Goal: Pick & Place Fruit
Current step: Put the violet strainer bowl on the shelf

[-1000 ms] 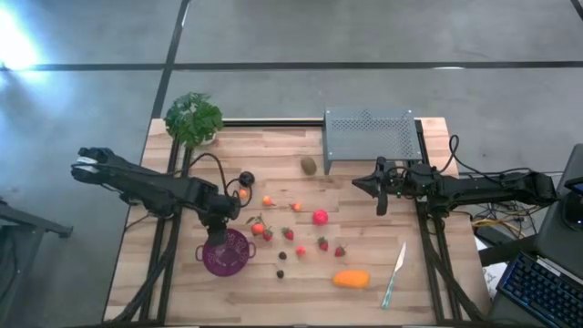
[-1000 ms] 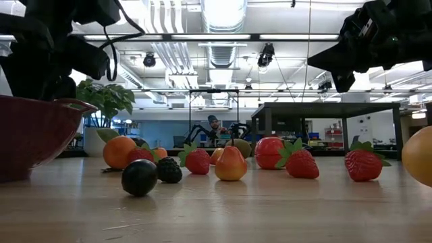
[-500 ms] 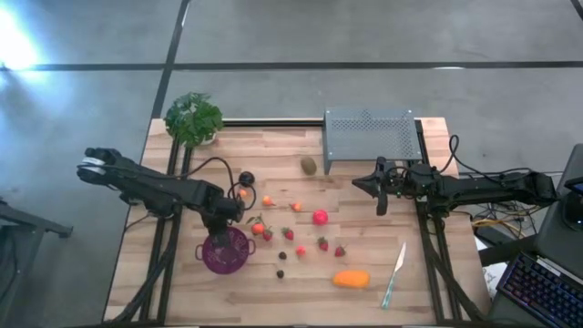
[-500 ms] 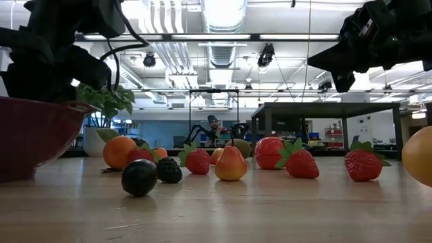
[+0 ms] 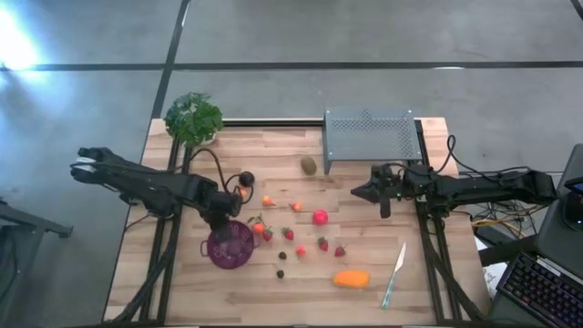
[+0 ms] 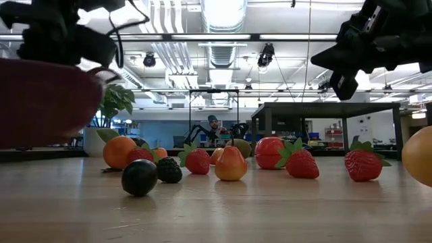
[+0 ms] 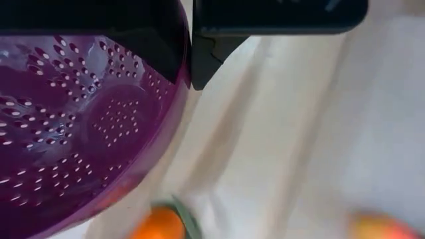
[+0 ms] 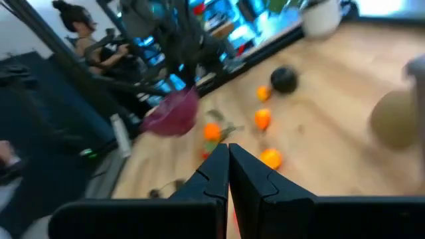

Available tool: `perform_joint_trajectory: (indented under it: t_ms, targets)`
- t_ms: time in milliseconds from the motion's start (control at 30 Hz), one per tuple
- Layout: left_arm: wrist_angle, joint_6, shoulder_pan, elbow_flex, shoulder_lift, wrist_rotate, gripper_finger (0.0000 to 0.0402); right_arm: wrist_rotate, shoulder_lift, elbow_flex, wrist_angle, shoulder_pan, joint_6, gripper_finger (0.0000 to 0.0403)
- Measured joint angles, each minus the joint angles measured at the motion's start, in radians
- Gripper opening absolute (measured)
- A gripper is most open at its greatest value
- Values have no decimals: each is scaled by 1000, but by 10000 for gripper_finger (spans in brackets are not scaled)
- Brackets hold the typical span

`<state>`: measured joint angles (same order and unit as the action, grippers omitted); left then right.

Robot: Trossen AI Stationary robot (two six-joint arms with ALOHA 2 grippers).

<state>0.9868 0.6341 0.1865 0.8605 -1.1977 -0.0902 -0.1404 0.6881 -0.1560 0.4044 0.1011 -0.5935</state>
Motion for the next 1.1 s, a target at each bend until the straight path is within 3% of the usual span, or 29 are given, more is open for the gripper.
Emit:
perform_joint_trajectory:
  t_ms: [400, 733, 900, 1100]
  targets:
    - [43, -59, -57, 207, -30, 346, 8, -22, 248, -201, -6, -91, 14, 9]
    - [48, -97, -70, 336, -164, 643, 8, -16, 430, -418, -177, -90, 24, 13]
    - [55, -145, -71, 425, -277, 739, 8, 12, 470, -491, -246, -88, 23, 47]
    - [96, -180, -75, 551, -392, 814, 8, 38, 481, -545, -319, -85, 24, 120]
